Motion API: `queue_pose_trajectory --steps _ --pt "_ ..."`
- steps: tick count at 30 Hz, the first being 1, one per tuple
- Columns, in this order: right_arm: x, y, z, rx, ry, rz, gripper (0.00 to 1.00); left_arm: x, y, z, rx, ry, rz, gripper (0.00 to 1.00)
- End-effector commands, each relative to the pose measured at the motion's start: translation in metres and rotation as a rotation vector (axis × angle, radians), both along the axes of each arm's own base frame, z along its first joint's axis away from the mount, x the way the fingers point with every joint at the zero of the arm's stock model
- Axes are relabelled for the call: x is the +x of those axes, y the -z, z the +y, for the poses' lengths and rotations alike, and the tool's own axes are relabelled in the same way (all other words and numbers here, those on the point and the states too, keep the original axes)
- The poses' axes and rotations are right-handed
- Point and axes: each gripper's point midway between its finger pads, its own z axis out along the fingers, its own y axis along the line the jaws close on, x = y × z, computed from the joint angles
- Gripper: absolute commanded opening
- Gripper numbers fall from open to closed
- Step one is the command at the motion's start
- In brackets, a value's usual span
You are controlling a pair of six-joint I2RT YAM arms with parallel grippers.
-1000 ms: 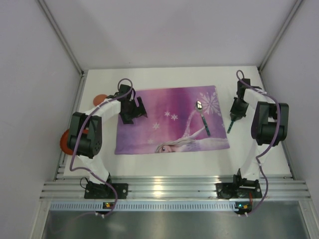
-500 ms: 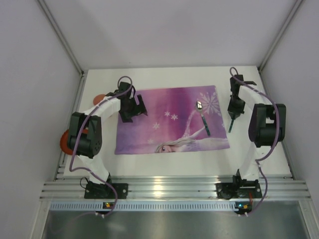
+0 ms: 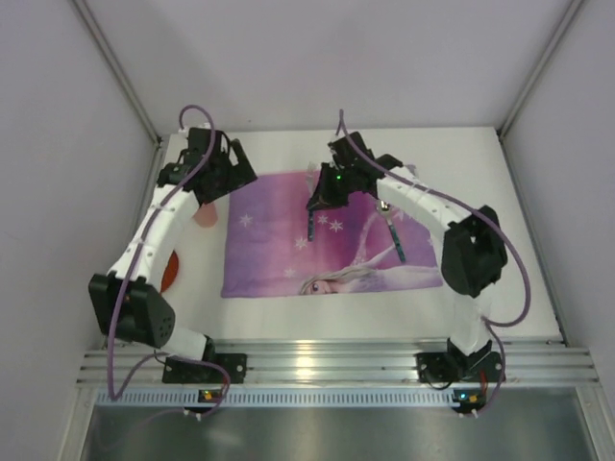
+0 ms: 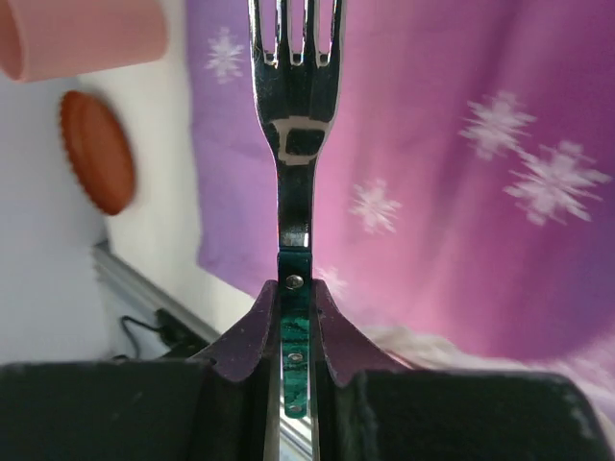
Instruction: Set the dinner table for one person
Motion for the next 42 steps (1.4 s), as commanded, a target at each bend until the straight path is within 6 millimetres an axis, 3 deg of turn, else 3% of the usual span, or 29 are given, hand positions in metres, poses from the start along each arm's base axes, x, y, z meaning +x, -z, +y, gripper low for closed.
queue_pose_trajectory --steps 1,2,3,5,6,8,9,15,19,22,24,25,27,28,30,31,35,37,38,39,41,42 --pt "0.02 -0.013 0.079 0.284 -0.064 0.053 0.0 -0.035 -0.039 0.043 0.089 -0.123 -0.108 0.98" --pt "0.022 -0.013 0.092 0.303 -0.072 0.061 0.0 -0.047 -0.054 0.05 0.093 -0.143 -0.156 0.98" --pt "0.021 -0.011 0.116 0.322 -0.109 0.065 0.0 -0.054 -0.058 0.055 0.101 -0.158 -0.167 0.98" --pt "0.017 -0.007 0.138 0.341 -0.131 0.087 0.0 -0.073 -0.059 0.063 0.115 -0.171 -0.174 0.98" --pt "0.011 0.001 0.154 0.345 -0.153 0.106 0.0 -0.079 -0.059 0.066 0.124 -0.18 -0.169 0.98" --pt "0.003 0.016 0.166 0.338 -0.154 0.151 0.0 -0.09 -0.057 0.073 0.144 -0.192 -0.154 0.98" --pt "-0.007 0.033 0.174 0.319 -0.164 0.182 0.0 -0.097 -0.053 0.076 0.154 -0.193 -0.135 0.98" --pt "-0.036 0.088 0.188 0.26 -0.181 0.282 0.0 -0.115 -0.064 0.081 0.153 -0.199 -0.159 0.98" --pt "-0.039 0.102 0.19 0.241 -0.181 0.284 0.01 -0.121 -0.062 0.082 0.152 -0.201 -0.145 0.98" --pt "-0.029 0.103 0.188 0.241 -0.164 0.255 0.14 -0.119 -0.058 0.08 0.148 -0.194 -0.131 0.98" --pt "-0.018 0.1 0.186 0.248 -0.141 0.24 0.24 -0.116 -0.058 0.079 0.141 -0.191 -0.133 0.98" --pt "-0.015 0.098 0.186 0.255 -0.138 0.236 0.4 -0.114 -0.057 0.078 0.143 -0.19 -0.129 0.98" --pt "-0.007 0.09 0.184 0.272 -0.131 0.227 0.6 -0.109 -0.058 0.078 0.146 -0.184 -0.134 0.98" --pt "-0.006 0.085 0.183 0.28 -0.131 0.227 0.74 -0.105 -0.056 0.078 0.148 -0.182 -0.127 0.98" --pt "-0.007 0.068 0.177 0.295 -0.146 0.206 0.83 -0.097 -0.055 0.081 0.152 -0.186 -0.13 0.98" --pt "-0.008 0.06 0.174 0.3 -0.152 0.198 0.92 -0.092 -0.05 0.083 0.151 -0.188 -0.115 0.98" --pt "-0.02 0.011 0.151 0.331 -0.198 0.123 0.97 -0.071 -0.041 0.102 0.111 -0.236 -0.09 0.98" --pt "-0.026 -0.02 0.128 0.345 -0.209 0.064 0.98 -0.059 -0.035 0.109 0.098 -0.254 -0.078 0.98" --pt "-0.021 -0.03 0.114 0.349 -0.197 0.04 0.97 -0.054 -0.034 0.113 0.101 -0.265 -0.076 0.98" --pt "-0.028 -0.046 0.098 0.357 -0.194 0.015 0.98 -0.049 -0.033 0.115 0.103 -0.266 -0.075 0.98" --pt "-0.018 -0.053 0.065 0.348 -0.147 -0.01 0.98 -0.038 -0.024 0.124 0.103 -0.287 -0.059 0.98" --pt "-0.024 -0.057 0.044 0.342 -0.126 -0.012 0.98 -0.034 -0.019 0.127 0.095 -0.296 -0.049 0.98"
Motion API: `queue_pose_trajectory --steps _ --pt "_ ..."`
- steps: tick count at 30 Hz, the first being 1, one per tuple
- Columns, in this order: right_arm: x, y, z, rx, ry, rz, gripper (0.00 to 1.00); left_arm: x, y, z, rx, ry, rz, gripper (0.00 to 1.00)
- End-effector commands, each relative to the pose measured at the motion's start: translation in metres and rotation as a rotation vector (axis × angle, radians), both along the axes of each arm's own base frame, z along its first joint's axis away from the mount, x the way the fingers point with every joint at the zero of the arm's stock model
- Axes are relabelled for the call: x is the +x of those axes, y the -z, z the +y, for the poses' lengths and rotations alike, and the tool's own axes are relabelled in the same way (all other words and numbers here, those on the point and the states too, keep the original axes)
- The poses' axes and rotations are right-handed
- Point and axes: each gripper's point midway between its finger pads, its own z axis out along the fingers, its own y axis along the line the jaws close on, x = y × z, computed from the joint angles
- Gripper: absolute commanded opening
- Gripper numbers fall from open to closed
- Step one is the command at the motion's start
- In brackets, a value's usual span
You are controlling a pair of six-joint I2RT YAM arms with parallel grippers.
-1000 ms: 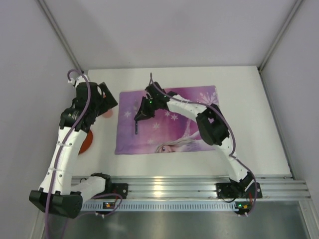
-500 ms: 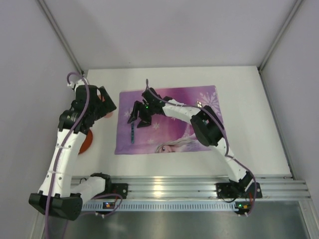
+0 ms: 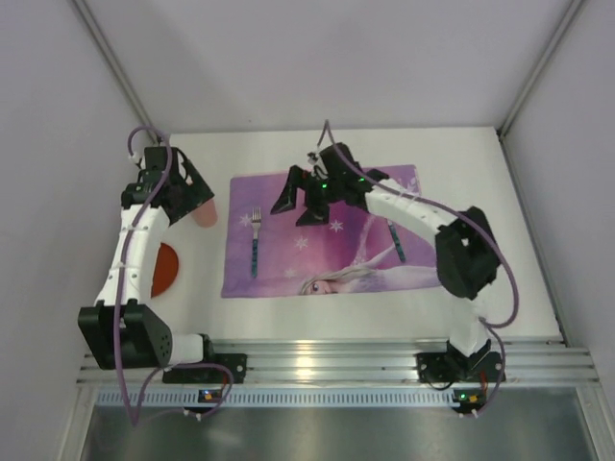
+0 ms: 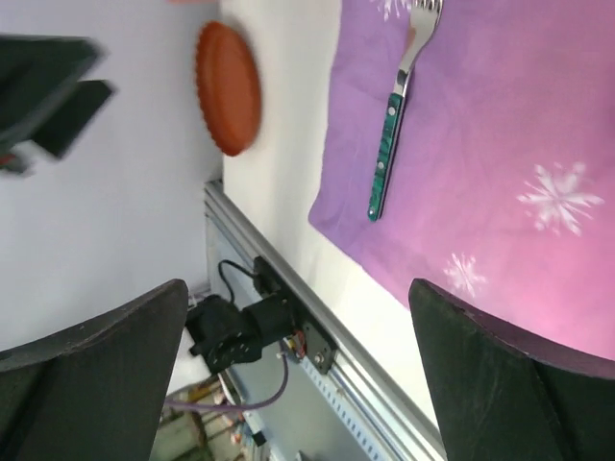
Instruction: Set the dinner table for one person
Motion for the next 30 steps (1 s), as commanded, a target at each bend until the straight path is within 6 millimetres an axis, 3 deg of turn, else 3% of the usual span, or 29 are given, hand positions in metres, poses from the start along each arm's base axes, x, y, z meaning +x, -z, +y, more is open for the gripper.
queue_pose_trajectory --steps 1,2,5,6,8,9,11,14,17,20,24,25,28,30 --pt "0.015 -0.069 -0.065 0.064 0.063 -0.168 0.98 0.033 -0.013 0.007 -0.027 0.006 -0.094 0.98" --pt "0.027 -0.069 -0.09 0.051 0.112 -0.176 0.98 0.036 -0.01 0.016 -0.033 -0.017 -0.097 0.98" --pt "0.029 -0.065 -0.144 -0.011 0.171 -0.199 0.98 0.05 0.006 0.023 -0.057 -0.03 -0.105 0.98" --pt "0.037 -0.06 -0.176 -0.049 0.232 -0.183 0.98 0.053 0.012 0.024 -0.059 -0.03 -0.1 0.98" --pt "0.045 -0.05 -0.209 -0.108 0.275 -0.191 0.98 0.061 0.025 0.027 -0.057 -0.036 -0.079 0.97" --pt "0.053 -0.042 -0.238 -0.133 0.335 -0.17 0.98 0.067 0.028 0.029 -0.055 -0.038 -0.087 0.97" --pt "0.064 -0.028 -0.276 -0.165 0.413 -0.145 0.98 0.074 0.042 0.03 -0.057 -0.034 -0.071 0.96" --pt "0.072 -0.016 -0.306 -0.184 0.468 -0.107 0.97 0.088 0.056 0.031 -0.056 -0.025 -0.073 0.93" --pt "0.075 -0.007 -0.314 -0.196 0.473 -0.078 0.96 0.099 0.069 0.035 -0.047 -0.033 -0.057 0.91" --pt "0.075 0.0 -0.313 -0.201 0.469 -0.056 0.96 0.109 0.077 0.041 -0.027 -0.046 -0.043 0.8" --pt "0.07 0.011 -0.313 -0.207 0.463 -0.023 0.96 0.118 0.09 0.046 -0.017 -0.056 -0.017 0.44" --pt "0.068 0.014 -0.313 -0.213 0.457 -0.02 0.96 0.121 0.091 0.043 -0.03 -0.043 -0.018 0.27" --pt "0.06 0.022 -0.315 -0.229 0.454 0.002 0.95 0.129 0.085 0.035 -0.069 -0.023 -0.006 0.0" --pt "0.055 0.025 -0.33 -0.248 0.493 0.012 0.95 0.139 0.064 0.024 -0.115 -0.005 -0.06 0.0"
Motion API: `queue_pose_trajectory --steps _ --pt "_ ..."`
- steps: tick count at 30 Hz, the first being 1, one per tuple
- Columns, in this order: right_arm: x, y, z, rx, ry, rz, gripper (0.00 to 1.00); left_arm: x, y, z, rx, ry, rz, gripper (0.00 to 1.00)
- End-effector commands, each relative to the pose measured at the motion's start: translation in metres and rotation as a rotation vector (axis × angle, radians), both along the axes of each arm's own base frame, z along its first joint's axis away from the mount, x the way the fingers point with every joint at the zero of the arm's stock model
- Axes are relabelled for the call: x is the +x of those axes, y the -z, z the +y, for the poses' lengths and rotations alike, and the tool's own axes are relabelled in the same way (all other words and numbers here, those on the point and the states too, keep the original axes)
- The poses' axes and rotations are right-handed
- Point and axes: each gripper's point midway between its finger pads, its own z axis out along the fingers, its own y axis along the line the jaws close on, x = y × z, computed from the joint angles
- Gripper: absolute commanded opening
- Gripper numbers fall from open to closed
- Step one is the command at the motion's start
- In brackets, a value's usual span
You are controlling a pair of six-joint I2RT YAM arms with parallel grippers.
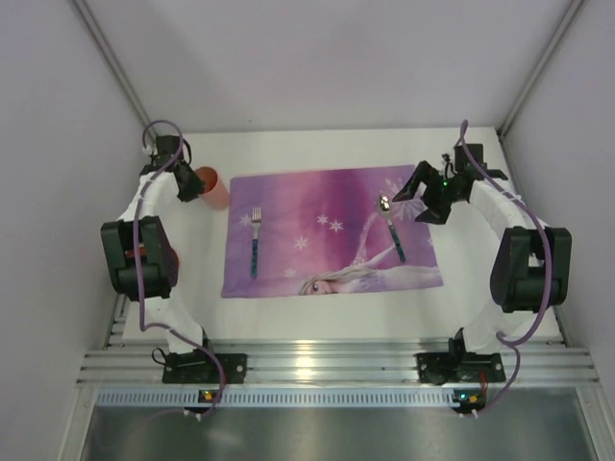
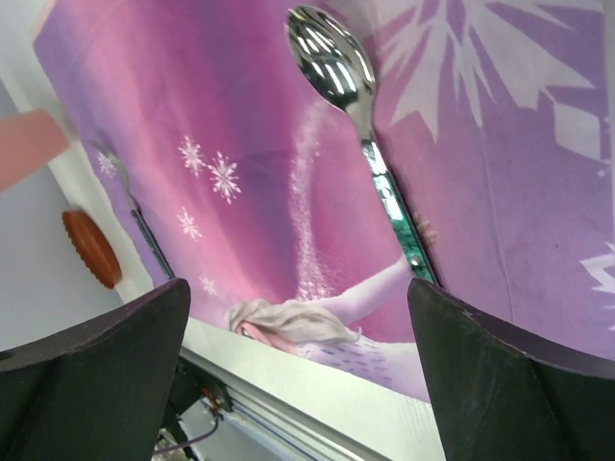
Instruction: Set the dinner table for one person
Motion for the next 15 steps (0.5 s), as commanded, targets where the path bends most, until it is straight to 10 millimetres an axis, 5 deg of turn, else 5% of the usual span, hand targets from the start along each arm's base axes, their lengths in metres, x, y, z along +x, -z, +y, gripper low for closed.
queue_pose_trajectory --steps 1,4,5,6,7,8,10,11,12,14,15 --pt "-0.009 0.0 -0.012 -0.031 0.01 -0.009 0.95 0.032 -0.055 -0.02 -0.057 0.043 -0.159 0.0" --pt "-0.023 0.006 -0.022 -0.085 0.045 0.014 0.95 0.054 -0.094 -0.067 -0.136 0.167 -0.251 0.0" --pt "-0.03 0.007 -0.025 -0.103 0.059 0.022 0.95 0.066 -0.122 -0.084 -0.144 0.216 -0.31 0.0" --pt "-0.036 0.011 -0.032 -0.139 0.084 0.041 0.95 0.071 -0.114 -0.103 -0.172 0.264 -0.278 0.0" --pt "-0.04 0.013 -0.033 -0.143 0.097 0.054 0.95 0.076 -0.119 -0.123 -0.177 0.312 -0.279 0.0" --pt "-0.048 0.014 -0.035 -0.148 0.106 0.059 0.95 0.083 -0.145 -0.163 -0.175 0.406 -0.33 0.0" --pt "-0.054 0.015 -0.036 -0.151 0.119 0.064 0.96 0.086 -0.126 -0.22 -0.192 0.515 -0.278 0.0" --pt "-0.059 0.013 -0.036 -0.153 0.122 0.056 0.96 0.092 -0.141 -0.239 -0.199 0.549 -0.32 0.0" --pt "-0.061 0.011 -0.037 -0.156 0.124 0.055 0.96 0.096 -0.122 -0.258 -0.212 0.578 -0.288 0.0" --pt "-0.066 0.004 -0.038 -0.163 0.125 0.032 0.96 0.096 -0.129 -0.305 -0.235 0.654 -0.321 0.0" --pt "-0.069 0.003 -0.038 -0.165 0.125 0.034 0.96 0.101 -0.109 -0.319 -0.245 0.663 -0.295 0.0"
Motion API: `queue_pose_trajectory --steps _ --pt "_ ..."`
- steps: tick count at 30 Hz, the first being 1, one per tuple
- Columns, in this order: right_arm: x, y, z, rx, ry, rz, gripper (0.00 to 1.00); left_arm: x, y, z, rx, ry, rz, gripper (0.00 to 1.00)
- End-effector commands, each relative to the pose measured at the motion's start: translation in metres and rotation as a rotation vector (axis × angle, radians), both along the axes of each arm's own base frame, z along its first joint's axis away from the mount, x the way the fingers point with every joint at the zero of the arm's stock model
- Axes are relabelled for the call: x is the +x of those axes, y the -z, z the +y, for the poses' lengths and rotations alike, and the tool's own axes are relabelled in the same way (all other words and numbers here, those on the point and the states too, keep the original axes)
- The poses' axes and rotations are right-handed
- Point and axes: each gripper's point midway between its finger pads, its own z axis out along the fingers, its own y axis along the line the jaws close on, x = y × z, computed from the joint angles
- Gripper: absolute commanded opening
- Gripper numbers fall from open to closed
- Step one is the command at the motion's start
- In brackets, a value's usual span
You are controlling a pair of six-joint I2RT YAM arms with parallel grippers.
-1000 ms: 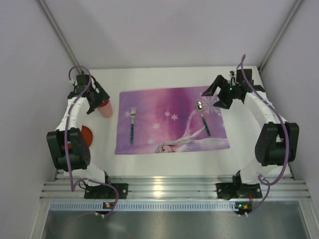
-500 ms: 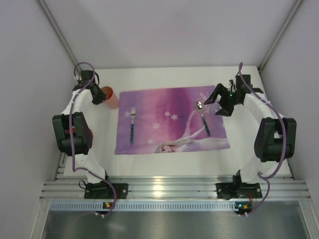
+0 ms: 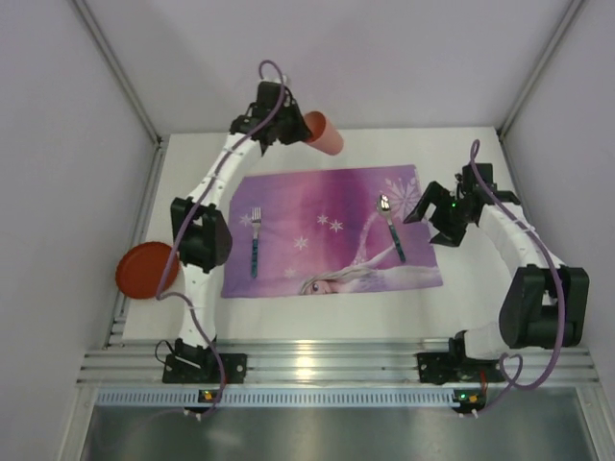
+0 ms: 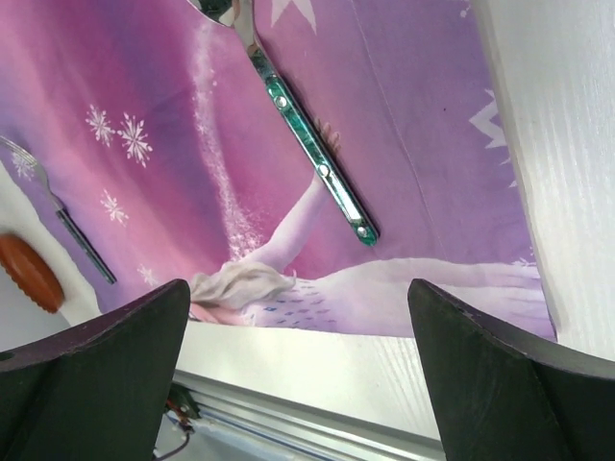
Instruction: Set the dinner table for one person
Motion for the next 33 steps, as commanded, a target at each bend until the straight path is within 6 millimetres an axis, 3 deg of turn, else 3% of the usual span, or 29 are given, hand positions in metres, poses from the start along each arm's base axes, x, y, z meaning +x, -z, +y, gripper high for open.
queue_pose_trajectory --steps 1,2,3,5,6,7,10,13,19,22,28,33 --pt "-0.006 -0.018 -0.01 -0.031 0.029 -0.05 0.96 -0.01 0.03 -0.072 -0.029 0.145 0.054 0.0" --pt "-0.01 -0.019 -0.01 -0.031 0.027 -0.055 0.96 -0.008 0.024 -0.085 -0.056 0.159 0.035 0.0" --pt "-0.015 -0.019 -0.01 -0.033 0.022 -0.051 0.96 -0.009 0.042 -0.105 -0.063 0.185 0.06 0.0" --pt "-0.025 -0.019 -0.01 -0.037 0.022 -0.05 0.96 -0.005 0.036 -0.126 -0.099 0.202 0.029 0.0" --pt "-0.03 -0.019 -0.01 -0.039 0.025 -0.046 0.96 -0.004 0.05 -0.135 -0.095 0.211 0.043 0.0" --pt "-0.034 -0.019 -0.01 -0.041 0.021 -0.046 0.96 -0.008 0.052 -0.148 -0.098 0.232 0.039 0.0" --pt "-0.047 -0.017 -0.013 -0.058 0.02 -0.04 0.96 -0.015 0.061 -0.165 -0.083 0.262 0.04 0.0" --pt "-0.055 -0.014 -0.015 -0.068 0.022 -0.033 0.97 -0.02 0.072 -0.169 -0.038 0.271 0.048 0.08" --pt "-0.059 -0.012 -0.016 -0.066 0.028 -0.027 0.97 -0.026 0.076 -0.172 0.058 0.285 0.016 0.18" --pt "-0.06 -0.009 -0.016 -0.065 0.028 -0.017 0.97 -0.028 0.08 -0.174 0.082 0.292 0.015 0.3" --pt "-0.063 -0.004 -0.017 -0.065 0.029 -0.006 0.97 -0.033 0.087 -0.179 0.122 0.298 0.012 0.32" --pt "-0.067 -0.003 -0.017 -0.065 0.03 -0.006 0.97 -0.034 0.079 -0.184 0.084 0.308 0.01 0.44"
